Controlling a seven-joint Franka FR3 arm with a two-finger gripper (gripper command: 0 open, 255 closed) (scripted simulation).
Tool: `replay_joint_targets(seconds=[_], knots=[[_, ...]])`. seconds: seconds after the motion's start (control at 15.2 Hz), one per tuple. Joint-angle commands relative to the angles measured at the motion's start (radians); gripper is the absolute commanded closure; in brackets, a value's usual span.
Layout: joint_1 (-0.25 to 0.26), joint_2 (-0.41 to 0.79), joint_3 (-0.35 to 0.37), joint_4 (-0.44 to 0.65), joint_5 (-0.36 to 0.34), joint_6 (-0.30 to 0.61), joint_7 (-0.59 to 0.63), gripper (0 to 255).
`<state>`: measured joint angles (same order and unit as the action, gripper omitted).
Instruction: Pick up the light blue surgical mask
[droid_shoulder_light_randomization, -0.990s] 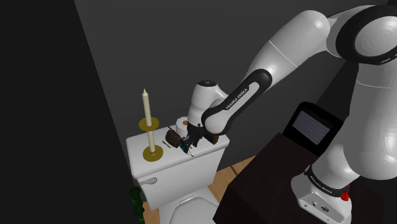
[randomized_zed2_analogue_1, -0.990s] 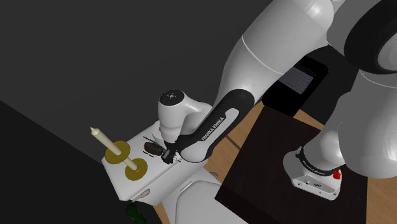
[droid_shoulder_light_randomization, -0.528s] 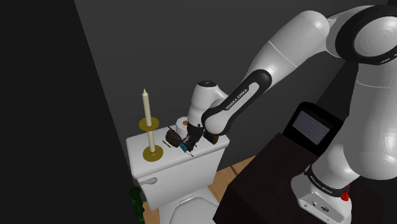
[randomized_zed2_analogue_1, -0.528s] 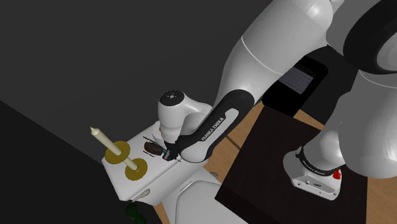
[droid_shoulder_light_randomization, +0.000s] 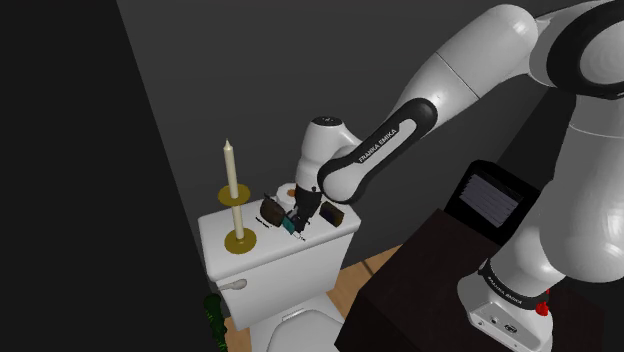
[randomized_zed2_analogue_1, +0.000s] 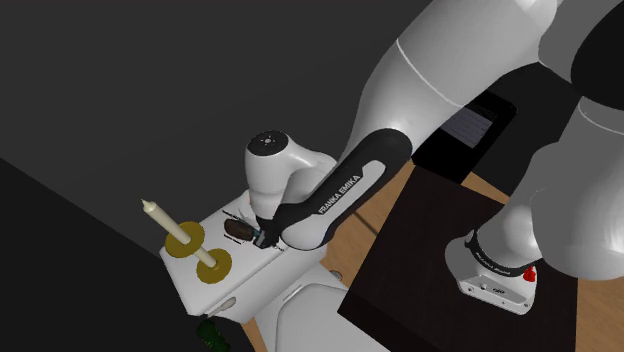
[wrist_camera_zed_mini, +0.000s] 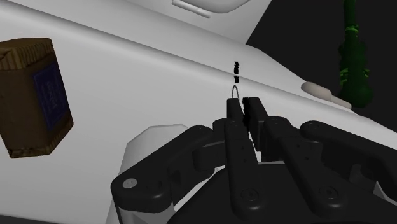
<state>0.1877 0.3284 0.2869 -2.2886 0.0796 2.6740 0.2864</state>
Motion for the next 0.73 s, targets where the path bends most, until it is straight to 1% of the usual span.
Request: replay_joint_targets(seconds=[0.0,0.53,0.66], knots=[[-0.003,-0.027,0.006,-0.001,0.008,-0.025,-0.001,255],[-0.016,-0.121,0.020,0.006,0.035,-0.124,-0.010,255],[-0.016,-0.122,0.021,0.006,0.036,-0.125,-0.010,255]])
